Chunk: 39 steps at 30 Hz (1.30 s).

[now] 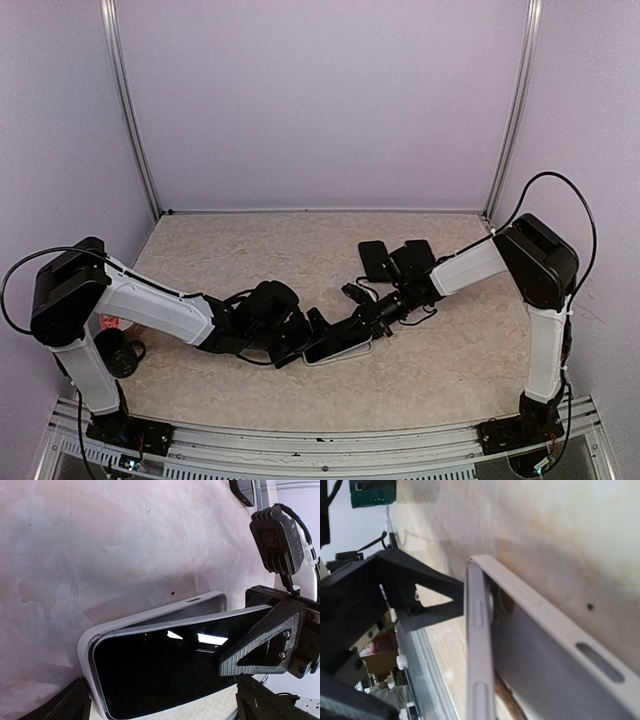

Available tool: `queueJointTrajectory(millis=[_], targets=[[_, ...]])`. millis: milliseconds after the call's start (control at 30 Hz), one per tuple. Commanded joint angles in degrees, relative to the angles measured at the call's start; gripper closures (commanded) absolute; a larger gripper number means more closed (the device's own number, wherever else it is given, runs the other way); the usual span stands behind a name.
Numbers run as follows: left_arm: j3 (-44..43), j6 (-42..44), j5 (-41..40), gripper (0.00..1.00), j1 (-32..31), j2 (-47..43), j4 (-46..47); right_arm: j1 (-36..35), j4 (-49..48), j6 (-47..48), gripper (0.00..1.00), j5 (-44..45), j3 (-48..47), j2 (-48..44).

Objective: Put the phone into the phone case
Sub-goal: Install the phone on the phone case.

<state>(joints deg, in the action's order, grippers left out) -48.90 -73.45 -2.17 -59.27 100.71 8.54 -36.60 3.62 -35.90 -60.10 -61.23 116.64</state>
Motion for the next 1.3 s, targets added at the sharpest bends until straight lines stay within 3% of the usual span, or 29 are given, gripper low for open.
queueJointTrajectory(millis=[0,567,1267], targets=[[-1.73,0.76,-0.44,0.01,-0.46,1.13,1.49,-1.9,9.0,-0.21,1.0,8.56,2.49,5.16],[-1.91,1.95,-1.26,0.01,-0.63,1.18,1.8,-4.97,5.02,-2.15,1.0,5.68,1.99,9.04],[0.09,4.46,-3.73,0.01,0.8,-5.94,-2.85,-1.09,-11.89,-8.09,1.0,3.03,7.94,-2.82]])
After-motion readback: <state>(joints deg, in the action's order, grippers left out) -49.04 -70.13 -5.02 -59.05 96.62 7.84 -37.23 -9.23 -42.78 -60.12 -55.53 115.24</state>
